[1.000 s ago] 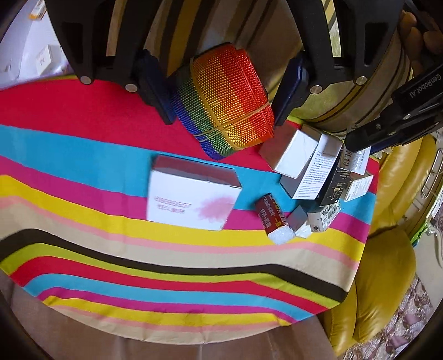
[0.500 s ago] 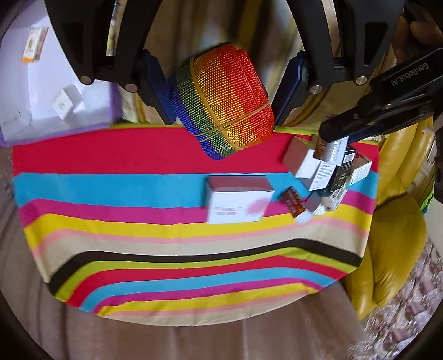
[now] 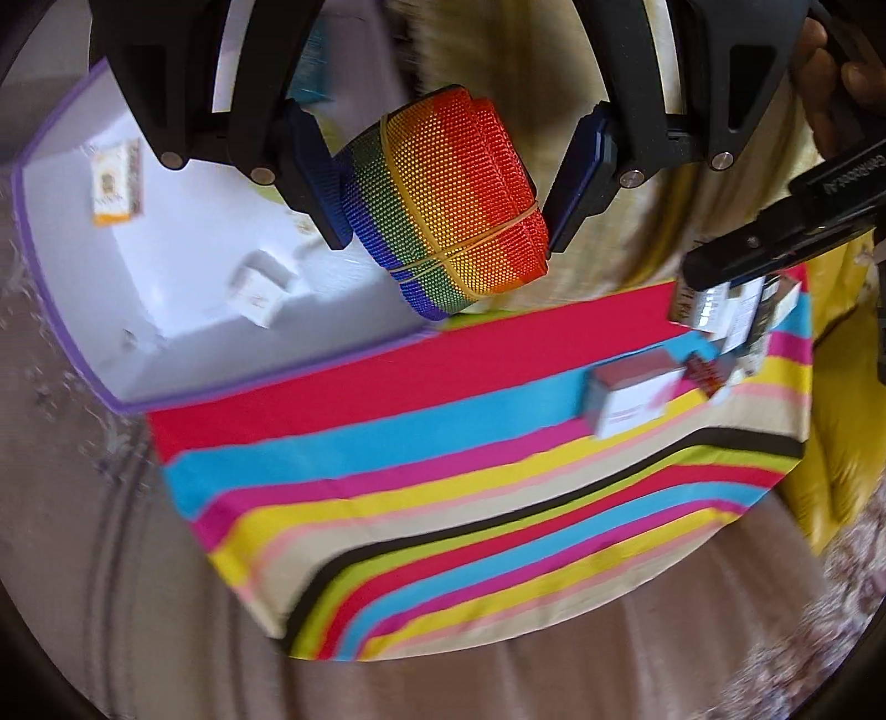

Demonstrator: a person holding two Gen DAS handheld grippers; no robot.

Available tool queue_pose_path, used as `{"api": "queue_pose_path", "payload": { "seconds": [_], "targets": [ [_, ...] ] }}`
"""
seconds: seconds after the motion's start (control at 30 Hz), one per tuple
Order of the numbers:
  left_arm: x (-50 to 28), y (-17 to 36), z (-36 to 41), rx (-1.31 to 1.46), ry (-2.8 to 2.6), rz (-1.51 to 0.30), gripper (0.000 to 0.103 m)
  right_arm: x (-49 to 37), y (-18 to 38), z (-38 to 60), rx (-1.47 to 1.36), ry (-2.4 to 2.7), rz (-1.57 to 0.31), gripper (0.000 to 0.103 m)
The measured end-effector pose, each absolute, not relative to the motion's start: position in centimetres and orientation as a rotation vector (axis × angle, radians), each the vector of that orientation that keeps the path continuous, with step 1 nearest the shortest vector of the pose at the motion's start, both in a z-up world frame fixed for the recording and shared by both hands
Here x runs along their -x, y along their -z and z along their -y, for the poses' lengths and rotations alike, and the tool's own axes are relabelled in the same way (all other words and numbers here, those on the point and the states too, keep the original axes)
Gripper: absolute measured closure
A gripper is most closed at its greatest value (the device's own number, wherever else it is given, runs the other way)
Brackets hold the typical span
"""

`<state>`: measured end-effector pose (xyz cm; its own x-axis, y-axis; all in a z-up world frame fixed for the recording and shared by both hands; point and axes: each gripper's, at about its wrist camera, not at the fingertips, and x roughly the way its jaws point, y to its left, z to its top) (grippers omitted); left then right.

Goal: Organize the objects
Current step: 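Grasp the rainbow strap bundle with the right tool while the left tool holds the white bottle, then carry the bottle and rainbow bundle over the purple-rimmed box and open both tools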

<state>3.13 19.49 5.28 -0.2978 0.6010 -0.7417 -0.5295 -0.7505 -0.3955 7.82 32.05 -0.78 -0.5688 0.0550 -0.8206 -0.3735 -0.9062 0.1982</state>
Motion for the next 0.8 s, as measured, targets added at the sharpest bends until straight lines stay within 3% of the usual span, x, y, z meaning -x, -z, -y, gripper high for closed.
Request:
{"api": "queue_pose_path", "payload": {
  "seconds": [0.67,0.8],
  "targets": [
    [-6.7,-4.6,-29.1,1.222,-1.736,-0.023,0.068,-14.4,1.8,-40.7,1.178,-2.227,-0.573,0.031],
    [-6.6,-4.3,-29.1,1.244,-1.716,-0.009,0.055,-14.6,2.0,-41.4,1.153,-2.194,-0.600,0.030]
  ]
}}
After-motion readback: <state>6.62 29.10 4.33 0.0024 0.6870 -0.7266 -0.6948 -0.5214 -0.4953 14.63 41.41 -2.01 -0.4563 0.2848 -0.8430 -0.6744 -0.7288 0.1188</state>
